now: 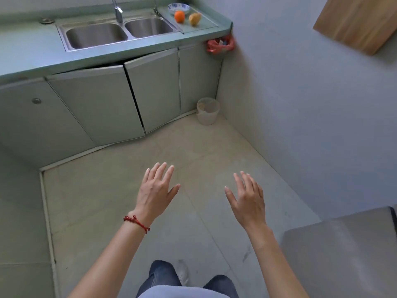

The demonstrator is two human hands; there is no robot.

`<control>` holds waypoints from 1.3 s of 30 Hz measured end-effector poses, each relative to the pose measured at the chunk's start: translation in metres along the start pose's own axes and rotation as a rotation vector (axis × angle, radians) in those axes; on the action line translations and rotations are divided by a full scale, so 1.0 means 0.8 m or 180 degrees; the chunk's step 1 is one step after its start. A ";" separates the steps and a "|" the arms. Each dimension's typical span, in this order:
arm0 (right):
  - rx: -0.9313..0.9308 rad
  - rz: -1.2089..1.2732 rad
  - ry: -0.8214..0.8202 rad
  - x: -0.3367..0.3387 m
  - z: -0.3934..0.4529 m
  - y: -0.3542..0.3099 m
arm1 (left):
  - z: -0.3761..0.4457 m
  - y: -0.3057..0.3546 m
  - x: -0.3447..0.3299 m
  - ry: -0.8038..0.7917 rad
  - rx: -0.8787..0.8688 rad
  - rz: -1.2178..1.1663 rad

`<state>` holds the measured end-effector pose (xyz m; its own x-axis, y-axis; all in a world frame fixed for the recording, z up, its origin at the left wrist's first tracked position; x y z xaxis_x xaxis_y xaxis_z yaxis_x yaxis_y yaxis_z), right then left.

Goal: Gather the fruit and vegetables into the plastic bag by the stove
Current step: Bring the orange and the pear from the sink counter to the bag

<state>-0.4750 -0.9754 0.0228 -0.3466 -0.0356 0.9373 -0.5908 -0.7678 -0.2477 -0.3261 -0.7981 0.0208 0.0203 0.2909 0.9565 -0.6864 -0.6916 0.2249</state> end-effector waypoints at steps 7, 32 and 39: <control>0.0026 0.0006 0.0115 -0.029 0.132 0.011 | 0.137 -0.009 -0.030 0.0040 0.0008 0.0012; 0.0308 0.0310 0.0087 -0.156 0.655 0.035 | 0.639 -0.031 -0.112 0.0323 0.0283 0.0029; 0.0292 0.0329 0.0155 -0.198 0.818 -0.005 | 0.799 -0.092 -0.130 0.0253 0.0328 0.0046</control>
<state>0.0590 -1.3855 0.0357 -0.4384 -0.0882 0.8944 -0.4818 -0.8170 -0.3167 0.1872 -1.2003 0.0234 -0.0495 0.3291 0.9430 -0.6077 -0.7592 0.2331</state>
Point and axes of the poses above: each hand's wrist, its own z-axis towards the middle knuckle, its own x-axis out of the back of the hand, y = z × x, the point moved 10 cm from there along z, towards the middle knuckle, and after that the axes turned 11 degrees about y, right-handed, at the moved point
